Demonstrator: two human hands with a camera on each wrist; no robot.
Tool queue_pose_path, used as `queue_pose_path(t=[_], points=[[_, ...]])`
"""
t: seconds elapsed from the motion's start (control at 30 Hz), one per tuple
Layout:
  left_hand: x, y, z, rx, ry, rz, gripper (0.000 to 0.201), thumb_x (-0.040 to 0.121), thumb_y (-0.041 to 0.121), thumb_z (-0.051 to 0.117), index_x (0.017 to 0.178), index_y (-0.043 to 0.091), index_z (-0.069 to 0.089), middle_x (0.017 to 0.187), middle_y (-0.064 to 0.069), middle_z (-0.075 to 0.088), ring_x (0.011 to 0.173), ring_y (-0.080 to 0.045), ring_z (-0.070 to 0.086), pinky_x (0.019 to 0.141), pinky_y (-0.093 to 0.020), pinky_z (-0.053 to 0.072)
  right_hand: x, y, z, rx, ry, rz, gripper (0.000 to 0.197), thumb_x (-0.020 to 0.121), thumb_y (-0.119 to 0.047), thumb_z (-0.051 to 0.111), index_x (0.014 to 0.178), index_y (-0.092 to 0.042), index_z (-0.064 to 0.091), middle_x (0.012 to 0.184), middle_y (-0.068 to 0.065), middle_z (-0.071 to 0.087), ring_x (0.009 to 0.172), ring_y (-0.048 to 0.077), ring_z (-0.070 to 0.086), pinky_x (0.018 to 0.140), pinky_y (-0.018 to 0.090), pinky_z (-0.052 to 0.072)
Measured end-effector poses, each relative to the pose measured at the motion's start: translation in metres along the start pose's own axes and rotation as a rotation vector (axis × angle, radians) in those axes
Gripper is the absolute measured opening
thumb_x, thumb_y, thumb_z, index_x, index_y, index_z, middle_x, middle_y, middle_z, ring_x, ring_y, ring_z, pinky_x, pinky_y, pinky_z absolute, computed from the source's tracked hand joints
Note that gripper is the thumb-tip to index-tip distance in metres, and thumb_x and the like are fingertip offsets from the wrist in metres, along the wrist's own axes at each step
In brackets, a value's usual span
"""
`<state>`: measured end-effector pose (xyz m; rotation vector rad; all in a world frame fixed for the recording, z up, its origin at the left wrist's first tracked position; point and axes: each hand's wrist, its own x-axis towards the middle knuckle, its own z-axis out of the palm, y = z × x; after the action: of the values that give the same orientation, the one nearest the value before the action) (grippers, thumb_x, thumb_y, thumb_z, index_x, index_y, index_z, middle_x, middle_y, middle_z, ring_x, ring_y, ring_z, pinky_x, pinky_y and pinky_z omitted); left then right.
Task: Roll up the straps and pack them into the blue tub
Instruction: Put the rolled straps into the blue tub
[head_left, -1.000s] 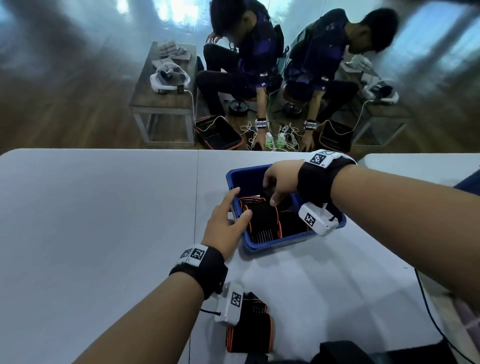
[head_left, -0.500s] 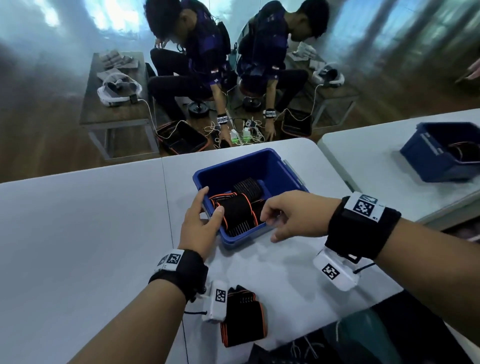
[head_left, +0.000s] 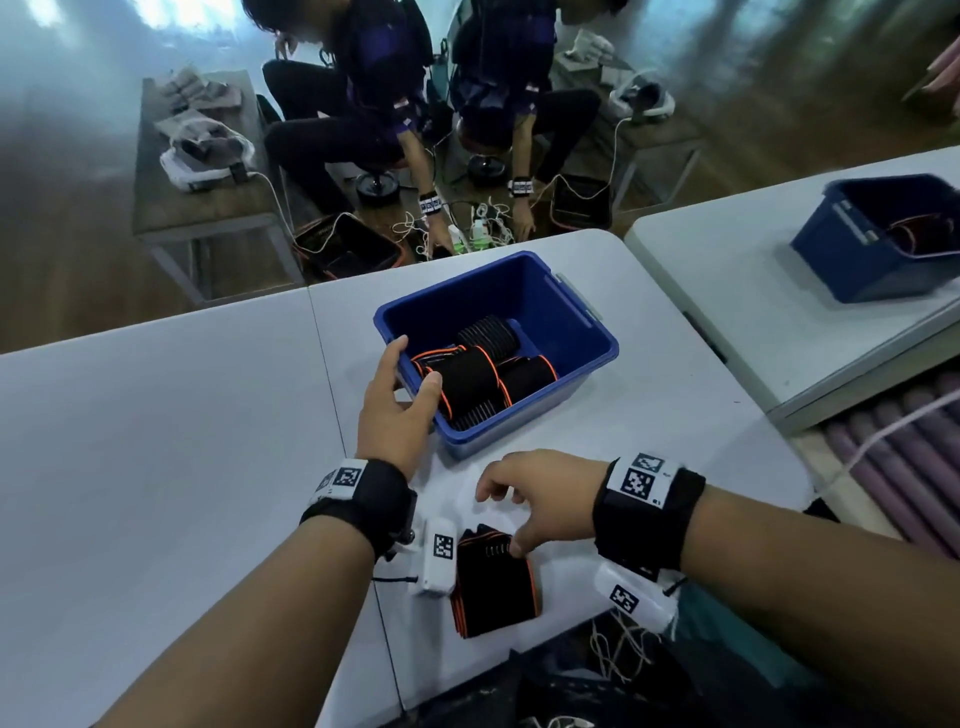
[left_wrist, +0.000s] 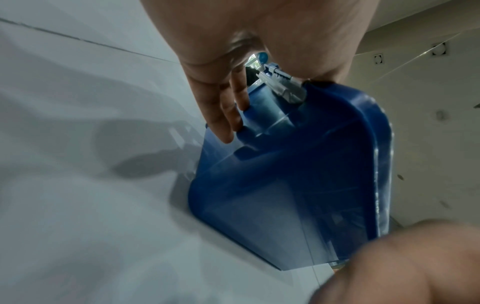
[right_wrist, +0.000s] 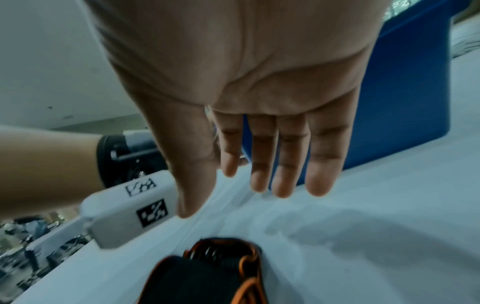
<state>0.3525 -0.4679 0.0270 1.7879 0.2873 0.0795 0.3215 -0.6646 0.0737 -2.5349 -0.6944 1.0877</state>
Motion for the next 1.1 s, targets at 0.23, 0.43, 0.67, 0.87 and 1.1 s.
queue_pose_path(t=[0.23,0.43,0.67,0.87,1.1], points=[[-0.003,0.005,-0.001,-0.001,-0.003,-0.005,0.056,0.100,0.038,0.057,0.151,0.043,0.034,0.139,0.008,0.051,0.079,0.004,0.061,0.062,-0.009,0.052,0.008,-0.008,0.027,-0.094,-0.130,-0.039,0.078,0.068,-0.030,0.087,0.134,-0.038,0.046,0.130,-0.005,0.048,0.114,0.019,0.053,0.095,0.041,0.050],[-0.002,0.003,0.000,0.011,-0.001,-0.007,0.056,0.100,0.039,0.056,0.150,0.045,0.033,0.148,0.000,0.049,0.085,0.000,0.061,0.067,-0.014,0.055,0.009,-0.008,0.037,-0.158,-0.176,-0.054,0.067,0.080,-0.017,0.075,0.138,-0.031,0.046,0.128,0.003,0.050,0.115,0.026,0.054,0.095,0.044,0.050],[-0.003,0.004,0.001,-0.001,0.007,-0.007,0.056,0.100,0.038,0.057,0.150,0.045,0.033,0.141,0.003,0.050,0.083,0.002,0.059,0.069,-0.022,0.057,0.008,-0.006,0.039,-0.117,-0.156,-0.066,0.057,0.084,-0.021,0.066,0.138,-0.027,0.047,0.126,0.005,0.055,0.112,0.025,0.055,0.091,0.039,0.050],[-0.004,0.004,0.000,0.007,0.011,0.000,0.056,0.100,0.037,0.057,0.151,0.044,0.034,0.136,0.008,0.049,0.076,0.013,0.060,0.069,-0.021,0.056,0.010,-0.002,0.041,-0.084,-0.141,-0.075,0.057,0.083,-0.026,0.068,0.137,-0.027,0.048,0.128,0.002,0.052,0.112,0.023,0.055,0.091,0.037,0.050],[-0.003,0.004,0.001,0.000,0.015,-0.002,0.056,0.100,0.038,0.057,0.150,0.045,0.034,0.139,0.006,0.051,0.078,0.015,0.060,0.072,-0.028,0.060,0.011,-0.005,0.052,-0.153,-0.122,-0.120,0.061,0.078,-0.039,0.077,0.132,-0.024,0.051,0.124,0.002,0.053,0.110,0.024,0.055,0.093,0.042,0.050]])
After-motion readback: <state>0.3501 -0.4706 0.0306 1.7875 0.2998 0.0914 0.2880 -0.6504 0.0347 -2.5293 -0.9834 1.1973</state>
